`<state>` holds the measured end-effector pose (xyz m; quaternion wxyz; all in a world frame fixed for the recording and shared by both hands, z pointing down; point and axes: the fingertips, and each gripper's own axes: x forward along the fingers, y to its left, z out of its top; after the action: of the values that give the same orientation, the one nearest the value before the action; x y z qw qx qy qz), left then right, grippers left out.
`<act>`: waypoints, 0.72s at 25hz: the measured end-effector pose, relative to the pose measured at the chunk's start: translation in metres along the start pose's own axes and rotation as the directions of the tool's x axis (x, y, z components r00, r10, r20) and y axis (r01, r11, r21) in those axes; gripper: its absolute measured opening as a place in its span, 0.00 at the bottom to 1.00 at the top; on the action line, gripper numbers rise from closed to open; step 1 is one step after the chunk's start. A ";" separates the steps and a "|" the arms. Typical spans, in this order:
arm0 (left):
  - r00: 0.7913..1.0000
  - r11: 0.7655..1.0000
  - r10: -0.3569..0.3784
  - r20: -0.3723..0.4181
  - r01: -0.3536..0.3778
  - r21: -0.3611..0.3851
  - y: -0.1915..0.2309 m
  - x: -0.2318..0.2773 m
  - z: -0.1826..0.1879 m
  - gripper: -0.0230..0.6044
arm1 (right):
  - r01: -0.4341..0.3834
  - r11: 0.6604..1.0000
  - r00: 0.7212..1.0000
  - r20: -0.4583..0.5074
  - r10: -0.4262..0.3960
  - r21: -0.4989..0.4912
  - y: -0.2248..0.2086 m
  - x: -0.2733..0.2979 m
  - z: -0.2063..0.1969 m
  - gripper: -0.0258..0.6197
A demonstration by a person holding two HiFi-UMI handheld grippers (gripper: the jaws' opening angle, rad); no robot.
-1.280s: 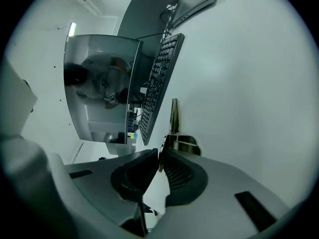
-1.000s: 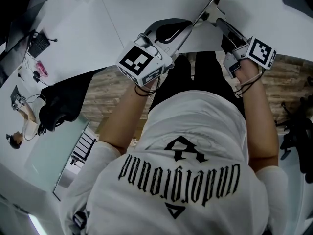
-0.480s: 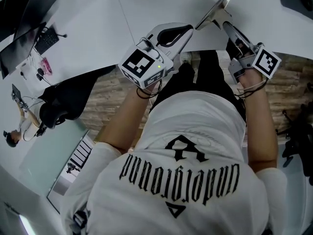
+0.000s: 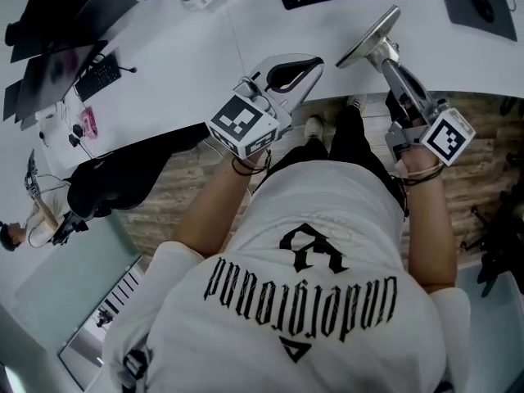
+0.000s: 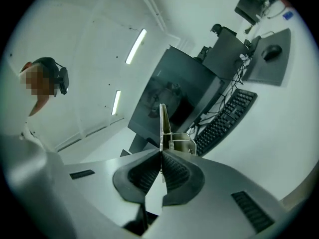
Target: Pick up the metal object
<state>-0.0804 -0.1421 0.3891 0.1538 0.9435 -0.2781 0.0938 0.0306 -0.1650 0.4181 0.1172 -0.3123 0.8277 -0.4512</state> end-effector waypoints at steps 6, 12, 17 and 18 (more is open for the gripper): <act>0.998 0.997 0.001 0.070 -0.006 0.081 -0.022 -0.041 0.043 0.06 | 0.010 0.974 0.997 0.073 0.007 -0.226 0.078 -0.025 0.024 0.07; 0.988 0.984 -0.022 0.154 -0.006 0.179 -0.042 -0.075 0.088 0.06 | 0.025 0.886 0.988 0.144 0.048 -0.464 0.157 -0.045 0.046 0.07; 0.981 0.975 -0.033 0.189 -0.010 0.224 -0.067 -0.113 0.112 0.06 | 0.059 0.798 0.983 0.175 0.059 -0.600 0.216 -0.069 0.055 0.07; 0.979 0.972 -0.034 0.201 -0.014 0.235 -0.070 -0.118 0.116 0.06 | 0.066 0.780 0.980 0.187 0.066 -0.622 0.224 -0.073 0.058 0.07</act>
<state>-0.1287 -0.0680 0.2327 0.0122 0.9611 -0.2746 0.0285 0.0228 -0.0695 0.1950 0.0888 -0.3767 0.9145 -0.1178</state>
